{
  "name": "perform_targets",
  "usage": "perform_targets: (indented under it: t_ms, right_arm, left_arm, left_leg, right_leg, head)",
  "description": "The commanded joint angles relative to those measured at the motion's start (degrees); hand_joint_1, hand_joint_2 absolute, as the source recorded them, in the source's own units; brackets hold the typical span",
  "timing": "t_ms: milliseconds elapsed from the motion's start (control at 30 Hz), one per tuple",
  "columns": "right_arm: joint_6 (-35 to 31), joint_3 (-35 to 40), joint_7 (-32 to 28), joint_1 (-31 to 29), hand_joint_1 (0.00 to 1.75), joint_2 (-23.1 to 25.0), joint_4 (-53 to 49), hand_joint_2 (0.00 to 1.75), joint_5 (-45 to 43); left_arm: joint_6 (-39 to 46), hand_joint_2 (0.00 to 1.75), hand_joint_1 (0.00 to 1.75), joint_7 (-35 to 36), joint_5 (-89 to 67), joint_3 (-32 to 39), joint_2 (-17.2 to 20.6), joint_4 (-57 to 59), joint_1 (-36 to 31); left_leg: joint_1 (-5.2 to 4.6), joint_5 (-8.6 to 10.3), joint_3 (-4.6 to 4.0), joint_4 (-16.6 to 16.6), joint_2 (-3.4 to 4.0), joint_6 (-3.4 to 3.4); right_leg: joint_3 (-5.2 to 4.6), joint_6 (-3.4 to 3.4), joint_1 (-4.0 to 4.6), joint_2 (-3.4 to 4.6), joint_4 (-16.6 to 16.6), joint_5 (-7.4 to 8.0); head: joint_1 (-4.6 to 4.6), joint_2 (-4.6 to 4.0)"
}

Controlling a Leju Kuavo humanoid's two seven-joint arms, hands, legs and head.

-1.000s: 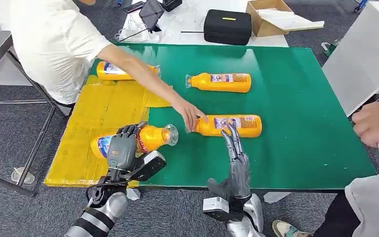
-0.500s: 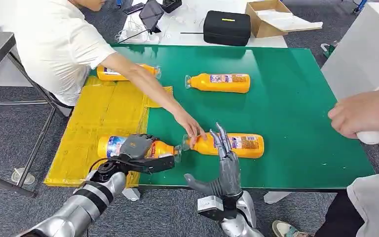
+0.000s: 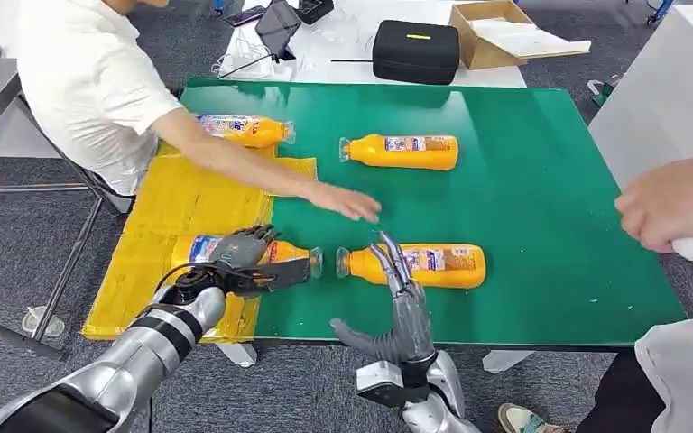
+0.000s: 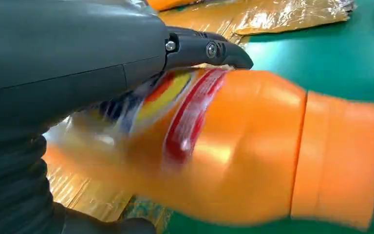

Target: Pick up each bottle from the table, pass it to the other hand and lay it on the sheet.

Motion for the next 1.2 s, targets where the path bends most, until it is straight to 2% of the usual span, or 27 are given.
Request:
perform_targets:
  t_ms: [33, 400, 433, 467, 533, 567, 667, 800, 900, 933, 1067, 1200]
  right_arm:
    - [-0.23, 2.94, -0.02, -3.01, 0.00, -1.71, 4.48, 1.75, -1.16]
    - [-0.88, 2.97, -0.02, -1.33, 0.00, -2.74, 4.17, 1.75, -2.13]
    - [-1.29, 2.88, -0.02, -0.41, 0.00, -3.38, 3.22, 1.75, -1.77]
    - [-1.29, 2.88, -0.02, -0.41, 0.00, -3.38, 3.22, 1.75, -1.77]
    - [-0.48, 3.48, -0.02, -0.45, 0.00, -3.72, 2.10, 1.75, -1.95]
    - [-0.79, 3.55, -0.02, -0.53, 0.00, -3.56, 2.36, 1.75, -2.05]
    - [-0.96, 3.70, -0.02, -0.43, 0.00, -3.56, 2.19, 1.75, -1.94]
    - [-0.87, 3.81, -0.02, -0.29, 0.00, -3.50, 2.09, 1.75, -1.92]
    - [-0.87, 3.81, -0.02, -0.29, 0.00, -3.50, 2.09, 1.75, -1.92]
    - [-0.92, 3.97, -0.02, -0.38, 0.00, -3.40, 2.26, 1.75, -1.59]
    - [-1.27, 3.58, -0.02, -0.44, 0.00, -3.38, 2.82, 1.75, -0.73]
    - [-1.27, 3.58, -0.02, -0.44, 0.00, -3.38, 2.82, 1.75, -0.73]
  left_arm:
    - [-6.79, 1.75, 0.00, -1.66, 3.23, 1.48, 1.47, 5.59, -2.73]
    - [-1.12, 1.75, 0.00, -7.53, 5.09, 1.80, 1.44, 0.58, 1.34]
    - [2.94, 1.75, 0.00, -12.11, 6.72, 0.98, 2.45, -7.66, 5.63]
    - [2.94, 1.75, 0.00, -12.11, 6.72, 0.98, 2.45, -7.66, 5.63]
    - [11.78, 1.75, 0.00, -21.85, 10.07, 1.83, 3.41, -16.69, 11.16]
    - [8.90, 1.75, 0.00, -21.87, 15.25, 3.91, 3.21, -19.59, 13.53]
    - [9.47, 1.75, 0.00, -21.89, 15.82, 3.33, 3.72, -22.62, 15.07]
    - [17.41, 1.75, 0.00, -20.20, 13.33, 2.84, 3.47, -24.51, 16.10]
    - [17.41, 1.75, 0.00, -20.20, 13.33, 2.84, 3.47, -24.51, 16.10]
    - [19.62, 1.75, 0.00, -19.84, 12.82, 2.95, 3.01, -24.10, 16.25]
    - [26.29, 1.75, 0.00, -20.45, 11.66, 3.42, 1.75, -23.46, 16.45]
    - [26.29, 1.75, 0.00, -20.45, 11.66, 3.42, 1.75, -23.46, 16.45]
  left_leg:
    - [0.01, -0.02, 0.07, -0.01, 0.09, 0.01]
    - [-0.01, -0.05, 0.19, -0.07, 0.14, 0.01]
    - [-0.02, -0.04, 0.20, -0.09, 0.06, 0.02]
    - [-0.03, -0.03, 0.10, -0.06, 0.04, 0.02]
    - [-0.01, -0.03, 0.02, -0.02, 0.04, 0.02]
    - [-0.03, -0.09, 0.13, -0.05, 0.13, 0.03]
    - [-0.03, -0.11, 0.02, -0.01, 0.13, 0.03]
    - [0.01, -0.10, -0.05, 0.02, 0.11, 0.00]
    - [0.00, -0.05, -0.17, 0.01, 0.03, 0.01]
    - [0.03, -0.15, 0.01, 0.07, 0.05, 0.01]
    - [-0.01, -0.05, -0.16, 0.00, 0.01, 0.02]
    - [0.00, -0.05, -0.17, 0.00, 0.00, 0.02]
  right_leg:
    - [0.05, -0.04, 0.02, 0.10, -0.03, 0.02]
    - [0.15, -0.07, 0.00, 0.14, -0.07, 0.00]
    - [0.18, -0.06, 0.00, 0.06, -0.09, -0.02]
    - [0.09, -0.02, -0.03, 0.04, -0.05, -0.02]
    - [0.03, -0.03, -0.03, 0.03, -0.04, -0.02]
    - [0.10, -0.05, -0.05, 0.12, -0.05, -0.05]
    - [0.00, -0.05, -0.05, 0.13, -0.02, -0.06]
    - [-0.07, -0.07, -0.01, 0.11, -0.01, -0.06]
    - [-0.17, -0.04, 0.00, 0.02, -0.02, -0.03]
    - [0.00, -0.11, 0.03, 0.06, 0.03, -0.11]
    - [-0.16, -0.03, -0.01, 0.01, -0.03, -0.04]
    - [-0.16, -0.02, -0.02, -0.01, -0.03, -0.04]
  head:
    - [0.02, 0.00]
    - [0.00, 0.00]
    - [0.02, 0.00]
    - [0.02, 0.00]
    - [0.02, 0.00]
    - [0.02, 0.00]
    - [0.02, 0.00]
    - [0.02, 0.00]
    - [0.02, 0.00]
    - [0.00, 0.00]
    - [0.02, 0.00]
    - [0.02, 0.00]
